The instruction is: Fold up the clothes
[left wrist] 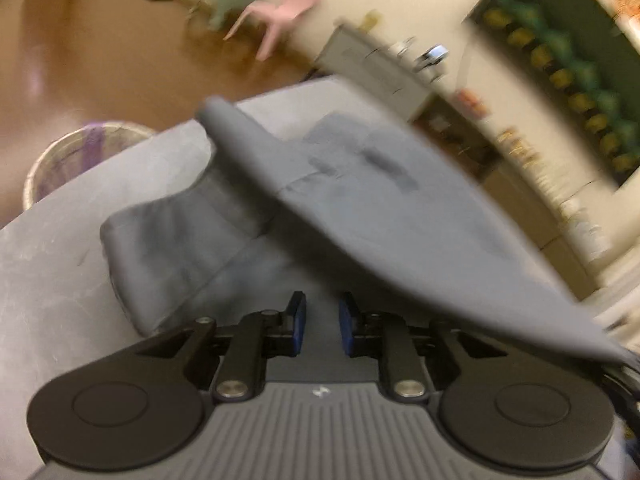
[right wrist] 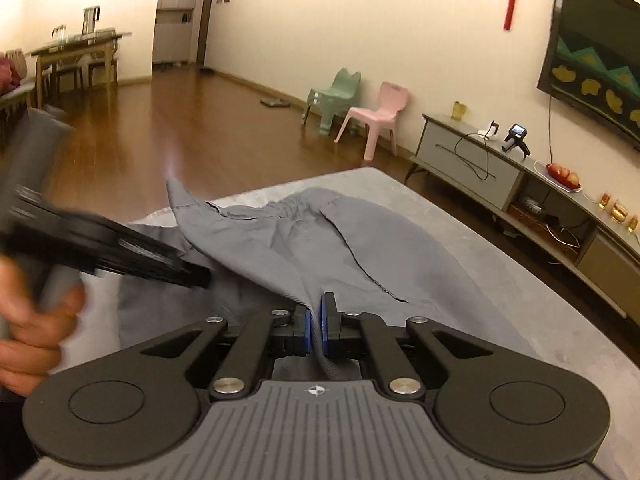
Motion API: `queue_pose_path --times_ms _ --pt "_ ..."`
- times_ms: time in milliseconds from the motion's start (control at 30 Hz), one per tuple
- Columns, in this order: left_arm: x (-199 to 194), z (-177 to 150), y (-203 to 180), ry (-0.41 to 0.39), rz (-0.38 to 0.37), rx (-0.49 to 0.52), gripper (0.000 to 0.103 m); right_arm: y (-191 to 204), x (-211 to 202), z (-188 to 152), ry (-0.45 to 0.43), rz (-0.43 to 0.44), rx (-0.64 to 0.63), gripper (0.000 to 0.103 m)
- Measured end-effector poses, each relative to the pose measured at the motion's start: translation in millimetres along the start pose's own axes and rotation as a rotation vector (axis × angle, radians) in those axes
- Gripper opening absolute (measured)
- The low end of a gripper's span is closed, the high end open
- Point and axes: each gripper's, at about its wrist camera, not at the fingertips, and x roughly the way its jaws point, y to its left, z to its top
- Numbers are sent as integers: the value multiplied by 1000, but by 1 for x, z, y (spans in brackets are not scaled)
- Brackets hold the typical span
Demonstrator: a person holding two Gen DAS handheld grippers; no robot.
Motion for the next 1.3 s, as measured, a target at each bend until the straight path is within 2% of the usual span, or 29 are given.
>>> queue_pose_path --times_ms 67,133,300,400,467,567,600,667,700,733,800,867,933,1067,1133,1167,1233,1300 --pt "9 5 16 14 26 -97 12 10 -18 -6 -22 24 17 2" --pt "9 5 29 5 23 -171 3 26 -30 -17 -21 53 16 2" --pt "2 4 56 -29 -26 -330 3 73 -28 -69 76 79 -75 1" --pt "-19 3 80 -73 -128 -423 15 87 -17 -92 118 41 -142 1" --pt "-36 -3 86 -102 -143 -418 22 87 -12 -99 131 15 -180 1" --pt "-62 -12 96 -145 -166 -410 23 86 -15 -100 129 26 -180 3" --pt "-71 -15 99 -160 -173 -408 23 88 -17 -98 127 34 -179 8" --pt "-77 -18 104 -165 -178 -428 23 90 -23 -87 107 58 -178 31" --pt "-78 -18 108 -163 -186 -451 23 95 -25 -81 83 56 -196 50" --pt "-79 -19 108 -167 -191 -457 23 99 -27 -75 59 52 -216 58" --pt "-83 -19 100 -193 -194 -414 24 107 -23 -63 33 43 -252 58" --pt "-87 -19 93 -219 -197 -371 26 115 -6 -56 59 46 -257 55" --pt "-92 -19 85 -245 -200 -328 35 125 10 -57 107 56 -266 29" --pt "-100 -19 69 -296 -206 -242 45 161 18 -75 136 78 -369 32" --pt "-103 -19 59 -310 -204 -193 46 162 14 -80 125 70 -353 33" --pt "-99 -18 51 -283 -190 -159 45 161 11 -82 118 68 -342 34" --pt "-82 -19 42 -179 -159 -117 40 147 -10 -82 104 90 -247 37" --pt "-66 -21 35 -81 -130 -84 35 118 -47 -89 65 84 -161 48"
